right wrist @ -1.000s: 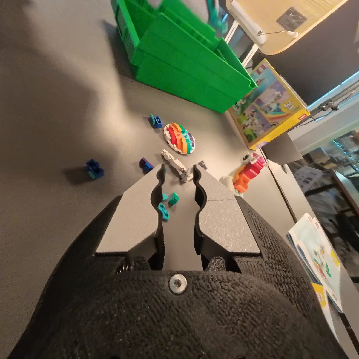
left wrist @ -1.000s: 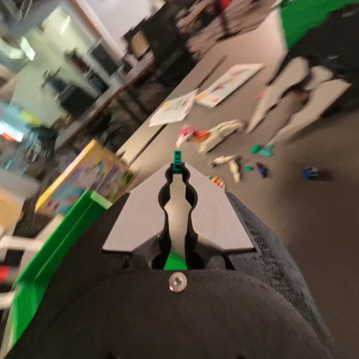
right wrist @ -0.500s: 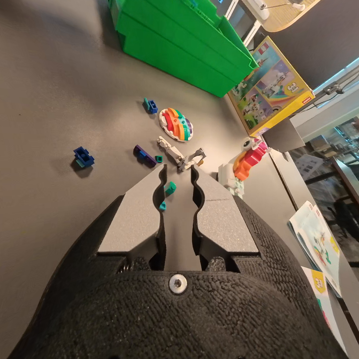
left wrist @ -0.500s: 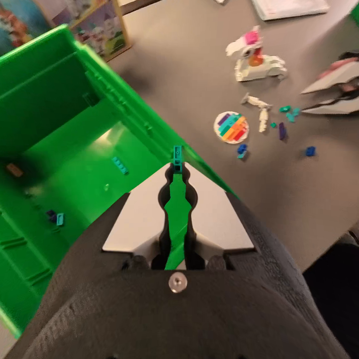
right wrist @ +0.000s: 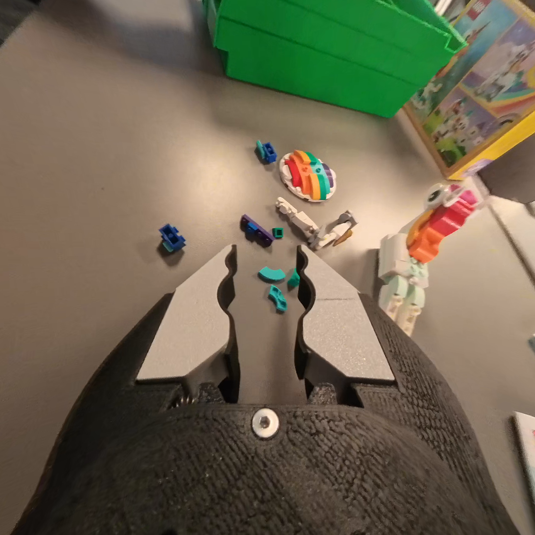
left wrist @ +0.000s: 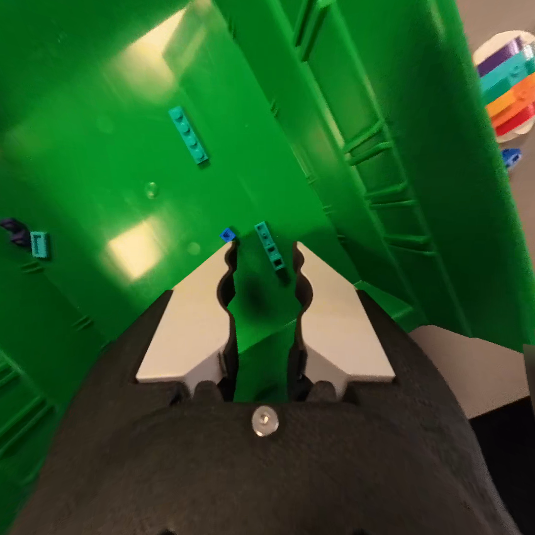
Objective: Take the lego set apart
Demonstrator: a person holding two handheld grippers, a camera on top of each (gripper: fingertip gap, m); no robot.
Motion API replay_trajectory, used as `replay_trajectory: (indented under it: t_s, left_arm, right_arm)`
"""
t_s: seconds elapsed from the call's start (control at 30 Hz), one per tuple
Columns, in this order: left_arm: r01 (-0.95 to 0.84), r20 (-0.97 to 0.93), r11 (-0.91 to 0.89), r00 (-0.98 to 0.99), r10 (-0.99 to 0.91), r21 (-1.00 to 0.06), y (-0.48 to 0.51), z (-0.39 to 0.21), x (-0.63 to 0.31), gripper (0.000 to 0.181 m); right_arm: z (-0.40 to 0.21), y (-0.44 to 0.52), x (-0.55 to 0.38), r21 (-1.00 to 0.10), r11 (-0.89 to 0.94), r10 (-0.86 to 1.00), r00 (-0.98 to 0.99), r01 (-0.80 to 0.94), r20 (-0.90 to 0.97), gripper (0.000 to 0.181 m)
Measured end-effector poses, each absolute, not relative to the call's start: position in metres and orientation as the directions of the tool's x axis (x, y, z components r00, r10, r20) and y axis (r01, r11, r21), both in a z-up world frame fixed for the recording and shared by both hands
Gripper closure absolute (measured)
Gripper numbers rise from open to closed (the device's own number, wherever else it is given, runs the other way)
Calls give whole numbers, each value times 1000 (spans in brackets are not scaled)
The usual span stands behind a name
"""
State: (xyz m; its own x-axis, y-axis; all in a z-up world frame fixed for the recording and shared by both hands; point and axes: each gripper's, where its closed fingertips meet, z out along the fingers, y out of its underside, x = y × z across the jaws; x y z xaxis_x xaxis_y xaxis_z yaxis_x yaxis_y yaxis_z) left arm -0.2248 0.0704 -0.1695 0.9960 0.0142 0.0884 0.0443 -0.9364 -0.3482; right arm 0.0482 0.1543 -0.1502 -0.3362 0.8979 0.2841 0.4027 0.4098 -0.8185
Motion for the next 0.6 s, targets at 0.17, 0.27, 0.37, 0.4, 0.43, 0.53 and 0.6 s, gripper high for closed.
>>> replay_trajectory:
  t_s: [0.17, 0.27, 0.37, 0.4, 0.43, 0.53, 0.6]
  left_arm:
    - [92, 2, -793, 993, 114, -602, 76, -115, -225, 137]
    - [-35, -34, -587, 999, -13, -809, 79, -63, -174, 137]
    - [-175, -15, -449, 941, -337, -876, 74, -50, -79, 144]
    - [-208, 10, -443, 897, -441, -872, 70, -58, -49, 145]
    - [-233, 34, -451, 859, -510, -862, 68, -68, -26, 145]
    - [-343, 44, -479, 776, -629, -808, 70, -111, 16, 145]
    - [-382, 67, -485, 727, -683, -787, 72, -131, 37, 145]
  right_arm:
    - [-146, 122, 65, -867, 190, 881, -469, 460, -56, 147]
    - [-155, 115, 68, -838, 212, 863, -499, 504, -81, 147]
    - [-162, 105, 69, -811, 282, 842, -538, 513, -47, 153]
    - [-164, 103, 68, -805, 302, 834, -550, 511, -36, 156]
    - [-165, 101, 68, -800, 319, 830, -558, 508, -23, 159]
    - [-168, 98, 65, -790, 350, 824, -566, 504, 5, 160]
    - [-169, 98, 64, -785, 372, 821, -570, 496, 29, 169]
